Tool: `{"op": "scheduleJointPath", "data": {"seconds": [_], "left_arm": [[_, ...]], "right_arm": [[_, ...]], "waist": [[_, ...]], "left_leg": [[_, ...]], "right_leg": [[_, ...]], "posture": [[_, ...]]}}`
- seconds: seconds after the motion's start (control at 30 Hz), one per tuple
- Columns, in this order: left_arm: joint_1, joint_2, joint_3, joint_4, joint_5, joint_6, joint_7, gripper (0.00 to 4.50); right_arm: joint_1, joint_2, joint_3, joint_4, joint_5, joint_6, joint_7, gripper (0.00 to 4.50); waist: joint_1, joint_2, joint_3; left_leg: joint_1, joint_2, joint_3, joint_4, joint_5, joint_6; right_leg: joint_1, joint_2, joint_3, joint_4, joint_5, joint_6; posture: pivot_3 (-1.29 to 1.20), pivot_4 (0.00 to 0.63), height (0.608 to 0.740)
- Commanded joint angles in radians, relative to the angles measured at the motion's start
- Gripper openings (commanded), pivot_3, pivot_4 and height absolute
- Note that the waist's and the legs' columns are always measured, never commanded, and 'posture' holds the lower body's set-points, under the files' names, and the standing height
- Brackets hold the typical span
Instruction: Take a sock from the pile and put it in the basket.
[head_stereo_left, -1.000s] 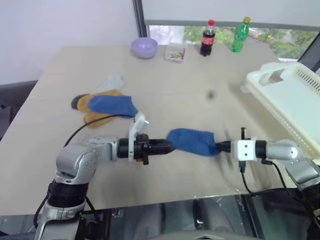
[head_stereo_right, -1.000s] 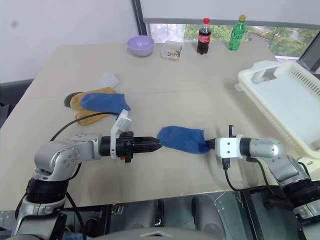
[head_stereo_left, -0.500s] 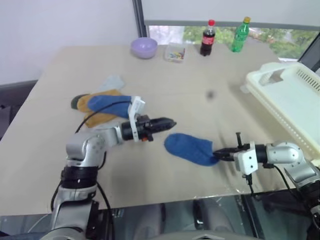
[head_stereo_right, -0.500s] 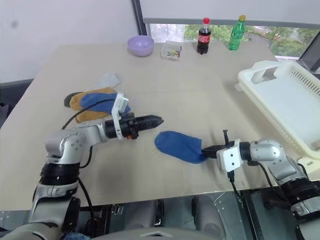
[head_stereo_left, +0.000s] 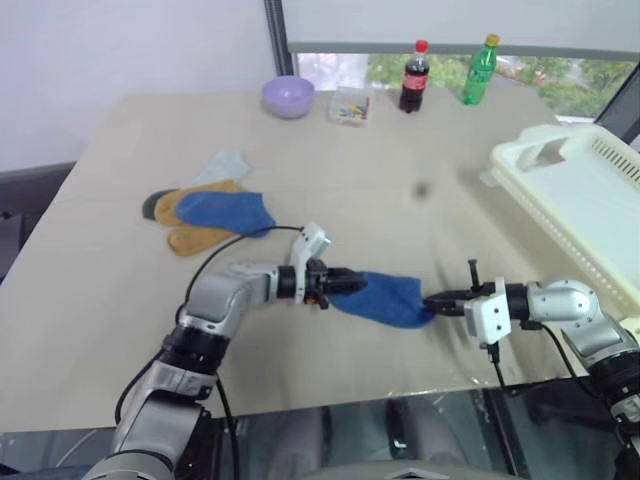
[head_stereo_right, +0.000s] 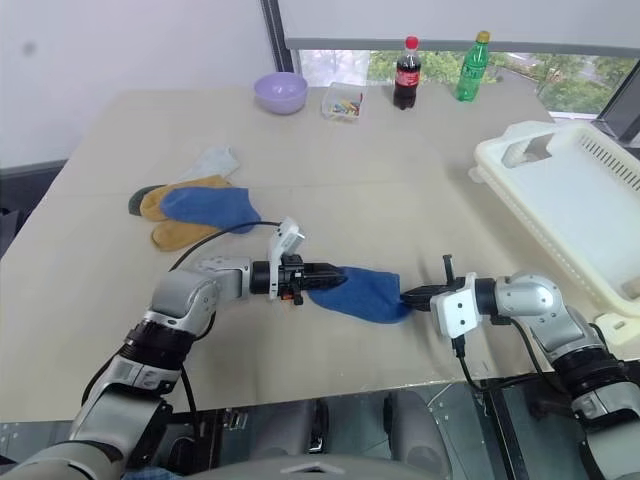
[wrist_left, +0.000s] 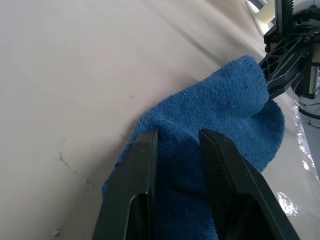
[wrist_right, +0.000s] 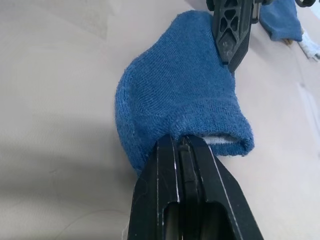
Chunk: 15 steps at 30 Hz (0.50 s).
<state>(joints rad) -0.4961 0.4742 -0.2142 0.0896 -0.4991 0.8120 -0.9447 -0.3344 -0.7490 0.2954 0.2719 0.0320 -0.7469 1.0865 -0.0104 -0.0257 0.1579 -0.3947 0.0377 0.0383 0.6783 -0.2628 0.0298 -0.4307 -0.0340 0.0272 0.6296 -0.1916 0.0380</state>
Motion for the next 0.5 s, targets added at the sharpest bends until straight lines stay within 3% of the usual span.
{"op": "scheduleJointPath", "data": {"seconds": [0.03,0.33,0.5], "left_arm": [[0.063,0.051,0.056,-0.067,-0.109,0.138,-0.07,1.4],[0.127,0.059,0.109,-0.183,-0.177,0.226,-0.022,1.4],[0.127,0.04,0.121,-0.17,-0.167,0.208,0.013,1.4]], "right_arm": [[-0.003,-0.016,-0.049,0.011,-0.024,-0.029,-0.049,0.06],[0.021,-0.037,-0.066,-0.008,-0.059,0.059,-0.097,0.06],[0.085,-0.066,-0.078,-0.112,-0.044,0.204,-0.093,1.75]], "waist": [[-0.006,0.0,0.0],[0.001,0.0,0.0],[0.0,0.0,0.0]], "left_leg": [[0.0,0.0,0.0,0.0,0.0,0.0],[0.0,0.0,-0.001,0.002,0.0,0.0],[0.0,0.0,0.0,0.005,0.0,0.0]], "right_leg": [[0.0,0.0,0.0,0.0,0.0,0.0],[-0.001,0.0,0.0,0.004,-0.002,0.003],[-0.001,-0.001,0.0,0.007,-0.002,0.003]], "posture": [[0.0,0.15,0.74],[0.0,0.15,0.74],[0.0,0.15,0.74]]}}
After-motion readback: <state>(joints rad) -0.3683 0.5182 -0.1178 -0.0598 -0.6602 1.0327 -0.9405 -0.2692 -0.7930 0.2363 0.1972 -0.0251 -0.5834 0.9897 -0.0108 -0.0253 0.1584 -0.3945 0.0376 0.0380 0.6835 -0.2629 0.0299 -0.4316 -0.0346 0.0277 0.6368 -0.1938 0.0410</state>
